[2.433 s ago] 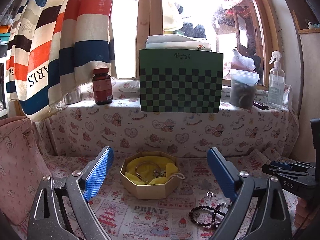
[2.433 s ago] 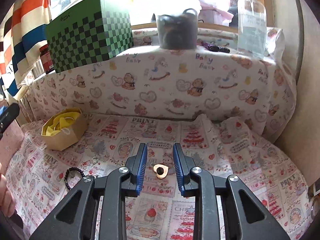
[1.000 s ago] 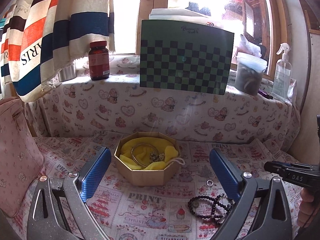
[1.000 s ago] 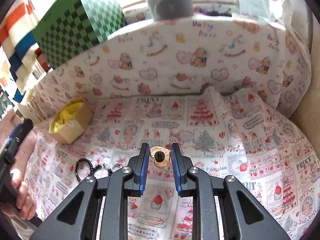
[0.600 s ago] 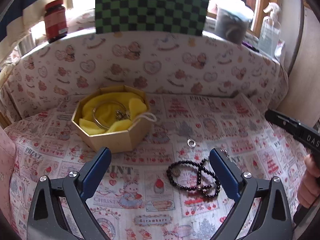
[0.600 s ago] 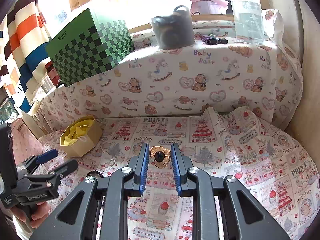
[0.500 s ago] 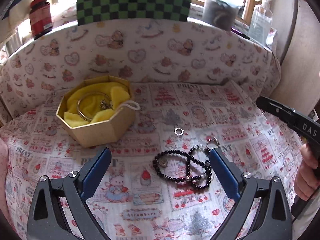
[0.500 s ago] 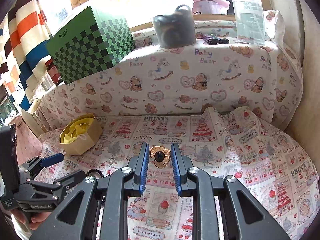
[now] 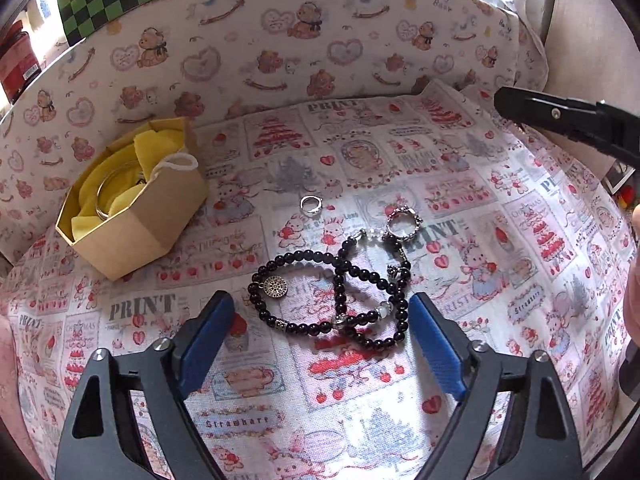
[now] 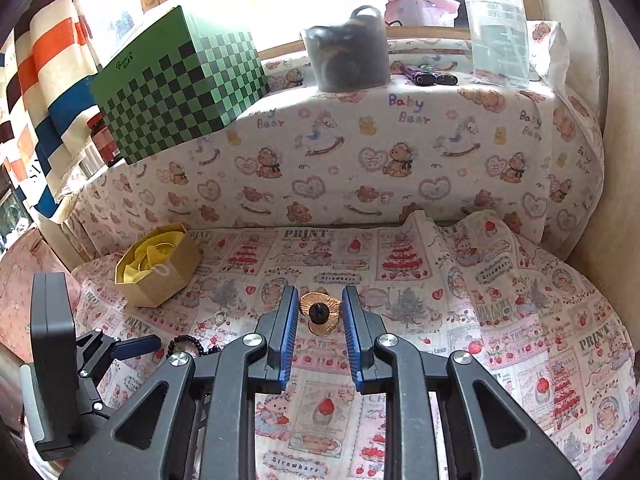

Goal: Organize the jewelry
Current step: 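Grasp the black bead bracelet with left while right holds the gold earring, then carry the bead bracelet into the box and open left while right holds the earring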

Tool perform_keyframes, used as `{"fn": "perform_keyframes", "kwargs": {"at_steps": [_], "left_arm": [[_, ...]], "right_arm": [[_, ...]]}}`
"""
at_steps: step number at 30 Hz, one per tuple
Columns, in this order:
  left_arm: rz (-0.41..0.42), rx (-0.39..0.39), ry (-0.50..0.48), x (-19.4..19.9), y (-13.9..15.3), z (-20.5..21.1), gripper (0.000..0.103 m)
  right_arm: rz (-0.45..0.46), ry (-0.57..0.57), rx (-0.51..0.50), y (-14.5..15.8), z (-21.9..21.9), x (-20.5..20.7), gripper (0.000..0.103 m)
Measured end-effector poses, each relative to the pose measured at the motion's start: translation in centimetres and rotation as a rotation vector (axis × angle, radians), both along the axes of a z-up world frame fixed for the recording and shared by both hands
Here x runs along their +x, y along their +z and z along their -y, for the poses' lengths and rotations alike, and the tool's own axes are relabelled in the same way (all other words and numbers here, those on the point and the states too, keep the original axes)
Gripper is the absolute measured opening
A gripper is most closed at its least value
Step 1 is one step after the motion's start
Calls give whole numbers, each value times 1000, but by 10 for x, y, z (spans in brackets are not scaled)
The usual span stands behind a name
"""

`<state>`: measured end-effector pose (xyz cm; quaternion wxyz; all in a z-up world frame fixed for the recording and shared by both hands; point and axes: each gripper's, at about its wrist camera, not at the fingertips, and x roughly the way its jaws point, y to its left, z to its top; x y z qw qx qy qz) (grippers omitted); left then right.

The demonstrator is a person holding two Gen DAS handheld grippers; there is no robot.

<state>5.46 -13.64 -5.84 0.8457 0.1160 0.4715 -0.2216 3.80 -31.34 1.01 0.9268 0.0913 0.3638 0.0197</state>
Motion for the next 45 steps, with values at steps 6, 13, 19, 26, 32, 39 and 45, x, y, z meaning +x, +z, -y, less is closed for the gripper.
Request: {"fn": "perform_keyframes", "kwargs": {"at_steps": [6,13,19,26,32,39,45], "left_arm": [[-15,-40,51,8,6,-17,26],[-54,-138,102,22,13,-37,11],[59,-241,136,11,42,-57,10],[200,-432,137,0,73,-82,5],[309,-533,170,-11,96,-103,5],[318,-612,223,-7,100,-126,5],[403,-675,211,-23,115,-140,5]], "right_arm": [[-2,-1,-11,-2,-2,0,24],[-4,-6,-17,-3,0,0,24],[8,-7,-22,-1,-1,-1,24],[12,-4,-20,-1,0,-2,24],[20,-2,-27,0,-1,-3,24],[21,1,-28,0,-2,-2,24],[24,6,-41,0,-4,-2,24]]}}
